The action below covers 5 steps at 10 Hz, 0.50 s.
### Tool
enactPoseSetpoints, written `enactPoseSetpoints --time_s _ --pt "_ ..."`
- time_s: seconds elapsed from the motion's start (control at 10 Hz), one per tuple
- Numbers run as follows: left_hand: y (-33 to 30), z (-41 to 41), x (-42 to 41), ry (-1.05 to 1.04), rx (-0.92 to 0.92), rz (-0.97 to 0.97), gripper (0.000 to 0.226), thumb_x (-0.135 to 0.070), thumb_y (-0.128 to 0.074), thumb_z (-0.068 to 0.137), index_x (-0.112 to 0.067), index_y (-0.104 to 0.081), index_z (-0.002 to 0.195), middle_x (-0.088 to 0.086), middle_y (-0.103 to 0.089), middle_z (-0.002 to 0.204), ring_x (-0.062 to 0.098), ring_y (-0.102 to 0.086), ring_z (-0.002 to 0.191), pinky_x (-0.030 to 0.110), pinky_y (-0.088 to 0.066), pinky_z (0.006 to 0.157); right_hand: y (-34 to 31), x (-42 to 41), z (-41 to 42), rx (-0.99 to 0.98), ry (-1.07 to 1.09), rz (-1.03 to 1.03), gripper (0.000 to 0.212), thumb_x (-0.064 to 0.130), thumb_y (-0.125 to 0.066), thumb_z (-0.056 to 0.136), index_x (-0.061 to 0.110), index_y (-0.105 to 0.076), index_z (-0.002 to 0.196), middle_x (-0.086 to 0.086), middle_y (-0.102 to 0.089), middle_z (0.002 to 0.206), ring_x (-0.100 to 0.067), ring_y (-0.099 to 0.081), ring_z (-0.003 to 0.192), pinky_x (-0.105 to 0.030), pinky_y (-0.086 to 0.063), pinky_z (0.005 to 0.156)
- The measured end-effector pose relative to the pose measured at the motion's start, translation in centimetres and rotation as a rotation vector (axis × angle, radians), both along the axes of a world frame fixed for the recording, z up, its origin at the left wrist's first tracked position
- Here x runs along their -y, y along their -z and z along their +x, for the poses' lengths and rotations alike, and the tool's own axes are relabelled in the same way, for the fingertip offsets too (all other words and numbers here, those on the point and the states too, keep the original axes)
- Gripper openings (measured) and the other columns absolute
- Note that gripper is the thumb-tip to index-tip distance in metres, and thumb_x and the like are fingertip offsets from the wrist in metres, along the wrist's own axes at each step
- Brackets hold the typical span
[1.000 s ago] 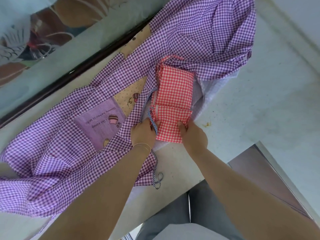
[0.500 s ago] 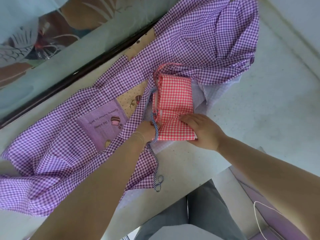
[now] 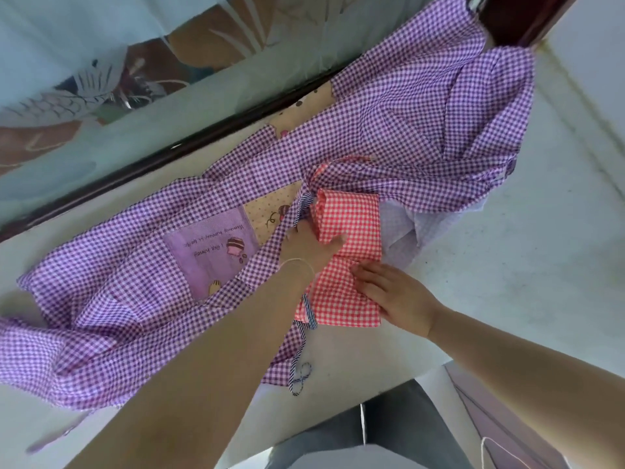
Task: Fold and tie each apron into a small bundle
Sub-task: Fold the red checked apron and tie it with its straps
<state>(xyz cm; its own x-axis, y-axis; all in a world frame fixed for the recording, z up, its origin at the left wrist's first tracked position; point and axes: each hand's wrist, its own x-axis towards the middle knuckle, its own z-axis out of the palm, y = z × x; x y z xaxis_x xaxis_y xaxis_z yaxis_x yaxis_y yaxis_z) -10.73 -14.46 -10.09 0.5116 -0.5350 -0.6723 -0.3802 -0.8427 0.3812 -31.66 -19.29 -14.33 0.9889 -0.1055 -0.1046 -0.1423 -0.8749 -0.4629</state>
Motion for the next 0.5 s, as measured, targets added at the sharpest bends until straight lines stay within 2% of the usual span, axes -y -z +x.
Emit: enactPoseSetpoints --time_s 0.1,0.2,0.3,0.4,0.5 --pt "0.7 -0.1 0.8 0.061 0.087 0.032 0.069 -0.064 -0.051 0.084 -0.018 -0.046 0.136 0.014 -0.052 0.135 0.034 -0.051 0.121 0.045 -0.045 0.1 0.2 0.7 -0.1 0.02 -0.017 0.045 0.047 0.034 -0.062 0.081 0.009 -0.063 0.121 -0.008 -0.061 0.13 -0.028 -0.057 0.122 -0.045 -0.045 0.102" --pt "0.4 1.1 1.0 0.077 -0.067 0.016 0.057 -0.044 -0.059 0.09 -0.006 -0.053 0.131 0.015 -0.058 0.129 0.033 -0.055 0.117 0.037 -0.043 0.1 0.0 2.3 -0.1 -0.055 0.074 0.213 0.047 0.041 -0.048 0.089 0.015 -0.061 0.126 -0.004 -0.064 0.126 -0.025 -0.061 0.115 -0.038 -0.047 0.1" --pt "0.4 2.2 0.1 0.096 -0.126 0.07 0.048 -0.042 -0.065 0.086 -0.003 -0.061 0.113 0.007 -0.064 0.102 0.028 -0.06 0.098 0.027 -0.045 0.077 -1.4 4.0 1.1 -0.142 0.197 0.333 0.047 0.043 -0.041 0.094 0.01 -0.059 0.123 -0.006 -0.071 0.1 -0.025 -0.067 0.086 -0.037 -0.055 0.076" --pt "0.5 2.9 0.4 -0.011 -0.208 0.07 0.035 -0.028 -0.062 0.091 0.002 -0.064 0.11 0.019 -0.066 0.108 0.029 -0.06 0.091 0.025 -0.044 0.072 -2.1 5.3 3.2 -0.185 0.319 0.399 0.028 0.032 -0.038 0.102 0.012 -0.055 0.11 0.003 -0.05 0.066 -0.006 -0.045 0.055 -0.023 -0.035 0.059" --pt "0.5 3.5 0.9 -0.365 -0.362 0.075 0.038 -0.017 -0.048 0.098 -0.001 -0.05 0.132 0.019 -0.054 0.131 0.025 -0.057 0.08 0.022 -0.051 0.062 -1.1 5.9 4.2 -0.18 0.515 0.499 0.062 0.063 -0.022 0.092 0.007 -0.051 0.091 0.004 -0.043 0.057 -0.008 -0.041 0.05 -0.026 -0.031 0.052"
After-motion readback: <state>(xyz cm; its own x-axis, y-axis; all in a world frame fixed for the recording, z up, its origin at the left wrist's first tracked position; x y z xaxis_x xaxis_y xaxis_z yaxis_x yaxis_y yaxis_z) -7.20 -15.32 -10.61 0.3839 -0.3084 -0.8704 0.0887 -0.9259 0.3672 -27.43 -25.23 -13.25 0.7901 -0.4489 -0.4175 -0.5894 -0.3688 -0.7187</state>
